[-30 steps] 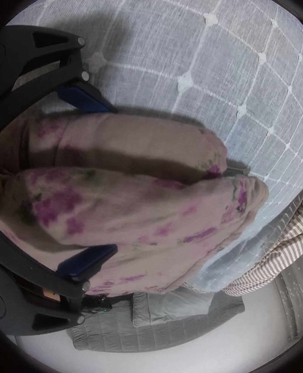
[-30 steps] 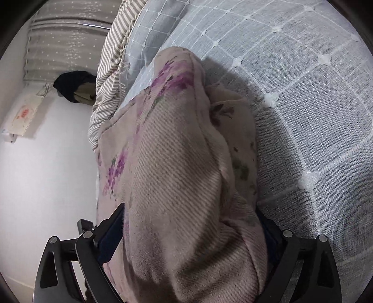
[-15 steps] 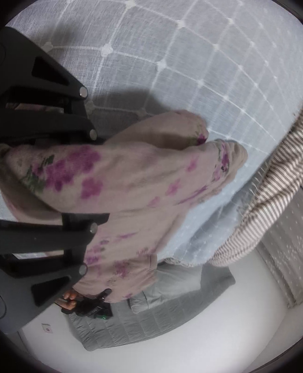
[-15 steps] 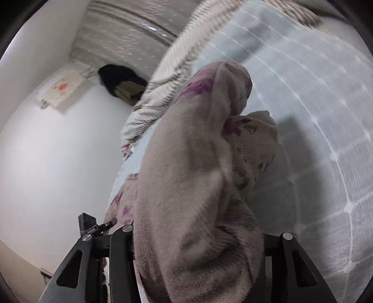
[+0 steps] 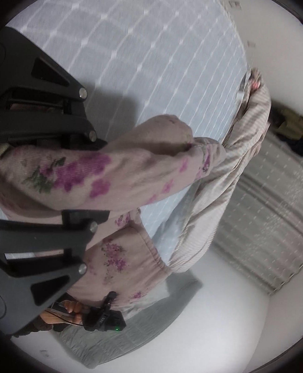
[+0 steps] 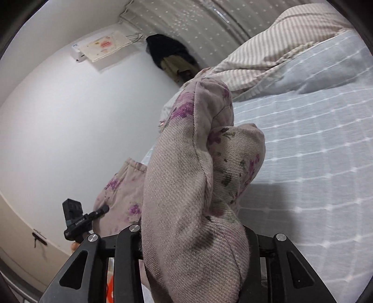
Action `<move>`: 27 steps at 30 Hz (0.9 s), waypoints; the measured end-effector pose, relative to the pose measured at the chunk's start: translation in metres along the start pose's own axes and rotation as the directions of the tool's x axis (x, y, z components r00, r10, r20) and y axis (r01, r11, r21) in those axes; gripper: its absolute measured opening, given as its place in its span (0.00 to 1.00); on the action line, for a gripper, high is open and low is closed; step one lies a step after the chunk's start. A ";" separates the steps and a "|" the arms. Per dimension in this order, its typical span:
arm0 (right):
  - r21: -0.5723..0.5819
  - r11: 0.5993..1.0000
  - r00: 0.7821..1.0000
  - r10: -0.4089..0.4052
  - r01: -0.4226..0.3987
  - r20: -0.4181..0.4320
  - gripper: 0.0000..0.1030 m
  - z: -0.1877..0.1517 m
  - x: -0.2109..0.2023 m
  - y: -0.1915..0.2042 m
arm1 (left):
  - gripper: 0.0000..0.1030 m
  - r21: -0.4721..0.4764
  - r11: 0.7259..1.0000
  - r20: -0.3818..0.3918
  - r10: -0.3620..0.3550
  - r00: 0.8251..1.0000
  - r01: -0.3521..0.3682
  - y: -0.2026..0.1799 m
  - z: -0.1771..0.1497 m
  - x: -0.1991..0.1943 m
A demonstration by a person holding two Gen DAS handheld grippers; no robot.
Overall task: Fold large clothes
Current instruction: 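Grasp the folded bundle with the left tool while the right tool grasps it too, fold again, then lay the folded jacket down and open both tools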
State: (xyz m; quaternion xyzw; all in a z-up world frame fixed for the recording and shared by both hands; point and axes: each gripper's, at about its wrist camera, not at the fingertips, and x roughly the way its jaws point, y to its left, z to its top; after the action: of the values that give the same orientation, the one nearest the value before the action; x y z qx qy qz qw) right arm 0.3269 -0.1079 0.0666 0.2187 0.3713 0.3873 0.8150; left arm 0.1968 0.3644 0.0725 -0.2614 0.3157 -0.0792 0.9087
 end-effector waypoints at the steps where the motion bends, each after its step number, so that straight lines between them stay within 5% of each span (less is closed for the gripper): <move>1: 0.001 1.000 1.000 0.010 -0.010 -0.008 0.38 0.003 0.017 0.005 | 0.32 -0.015 1.000 0.019 0.019 1.000 -0.019 0.013 0.002 -0.008; 5: 0.032 0.998 0.993 -0.058 0.061 -0.105 0.43 0.003 0.077 0.000 | 0.49 -0.085 0.975 -0.027 0.203 0.979 -0.205 0.078 -0.010 -0.012; 8: 0.011 0.972 0.953 -0.226 0.233 -0.204 0.50 -0.009 0.107 -0.022 | 0.49 -0.135 0.888 -0.183 0.414 0.892 -0.440 0.130 -0.033 0.009; 9: -0.011 0.952 0.929 -0.303 0.307 -0.214 0.50 -0.017 0.111 -0.028 | 0.49 -0.147 0.869 -0.189 0.444 0.876 -0.473 0.144 -0.041 0.010; 10: -0.019 0.931 0.905 -0.358 0.364 -0.228 0.51 -0.021 0.112 -0.039 | 0.57 -0.169 0.873 -0.170 0.431 0.886 -0.457 0.152 -0.045 0.007; 11: 0.012 0.931 0.906 -0.352 0.365 -0.237 0.53 -0.026 0.109 -0.051 | 0.63 -0.203 0.881 -0.145 0.405 0.903 -0.428 0.158 -0.048 0.002; 14: 0.141 0.936 0.935 -0.292 0.323 -0.201 0.58 -0.033 0.084 -0.081 | 0.66 -0.235 0.876 -0.123 0.402 0.907 -0.420 0.157 -0.046 -0.004; 18: 0.147 0.935 0.945 -0.308 0.322 -0.109 0.60 -0.028 0.047 -0.079 | 0.75 -0.184 0.868 -0.121 0.447 0.886 -0.462 0.130 -0.044 -0.007; 21: 0.103 0.950 0.955 -0.296 0.296 -0.020 0.71 -0.030 0.012 -0.061 | 0.82 -0.120 0.866 -0.091 0.477 0.874 -0.485 0.096 -0.054 -0.016; 27: 0.003 0.918 0.917 -0.396 0.396 0.052 0.82 -0.054 -0.033 -0.020 | 0.94 -0.005 0.837 -0.070 0.545 0.835 -0.547 0.025 -0.079 -0.021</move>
State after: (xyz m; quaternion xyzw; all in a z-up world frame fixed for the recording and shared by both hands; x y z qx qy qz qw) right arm 0.2810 -0.1425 0.0339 0.1460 0.3855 0.2099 0.8866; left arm 0.1317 0.3588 0.0181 -0.1691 0.4075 0.1785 0.8795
